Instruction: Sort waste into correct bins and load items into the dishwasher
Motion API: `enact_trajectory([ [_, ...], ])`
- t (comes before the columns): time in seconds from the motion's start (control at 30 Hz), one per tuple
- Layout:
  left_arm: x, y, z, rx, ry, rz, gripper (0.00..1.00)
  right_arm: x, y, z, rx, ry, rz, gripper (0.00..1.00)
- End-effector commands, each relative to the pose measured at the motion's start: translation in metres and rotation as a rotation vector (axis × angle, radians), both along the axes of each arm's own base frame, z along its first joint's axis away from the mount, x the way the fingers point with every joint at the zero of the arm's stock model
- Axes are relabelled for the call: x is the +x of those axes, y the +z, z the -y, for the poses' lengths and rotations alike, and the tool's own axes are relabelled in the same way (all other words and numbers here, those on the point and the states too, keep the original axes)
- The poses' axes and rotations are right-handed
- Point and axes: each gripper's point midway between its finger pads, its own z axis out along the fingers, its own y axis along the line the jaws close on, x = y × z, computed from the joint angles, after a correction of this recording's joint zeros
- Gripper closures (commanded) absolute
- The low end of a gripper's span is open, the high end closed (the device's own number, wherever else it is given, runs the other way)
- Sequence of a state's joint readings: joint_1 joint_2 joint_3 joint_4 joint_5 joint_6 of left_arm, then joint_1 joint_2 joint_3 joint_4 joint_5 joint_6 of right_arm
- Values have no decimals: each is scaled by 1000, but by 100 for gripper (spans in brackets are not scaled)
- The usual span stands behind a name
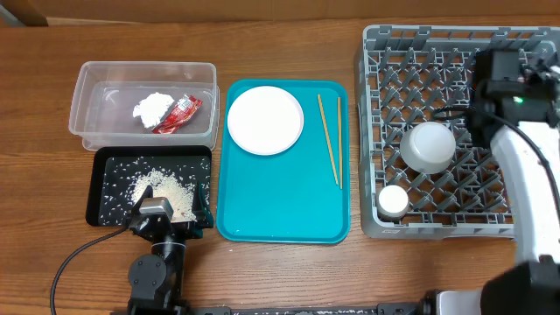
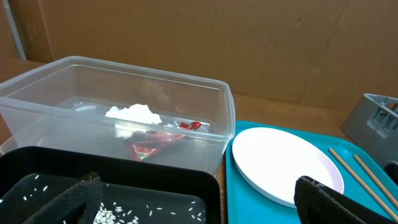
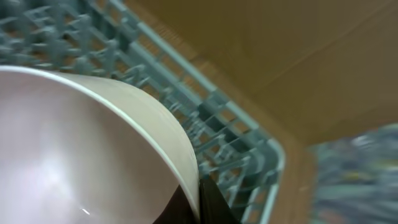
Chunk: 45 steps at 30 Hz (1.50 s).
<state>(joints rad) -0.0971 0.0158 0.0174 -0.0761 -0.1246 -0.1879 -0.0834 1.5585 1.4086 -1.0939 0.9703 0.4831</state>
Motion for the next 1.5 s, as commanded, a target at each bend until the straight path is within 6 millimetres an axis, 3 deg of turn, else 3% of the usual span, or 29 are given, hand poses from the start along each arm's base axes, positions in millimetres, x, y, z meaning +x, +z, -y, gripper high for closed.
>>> enact_trajectory([
  [0.0, 0, -1, -3, -15, 18, 7, 0, -9, 10, 30, -234, -85, -152, 96],
  [0.27, 0, -1, -3, -15, 18, 7, 0, -13, -19, 56, -283, -141, -336, 96],
  [0.6, 0, -1, -3, -15, 18, 7, 0, -9, -51, 45, -278, -82, -446, 96],
  [0.97, 0, -1, -4, -15, 18, 7, 0, 17, -54, 4, -297, 65, -458, 96],
  [1.13, 0, -1, -3, -15, 18, 7, 0, 13, -13, 14, -529, -16, -486, 96],
  [1.47, 0, -1, -3, -15, 18, 7, 0, 4, -36, 35, -393, -17, -544, 96],
])
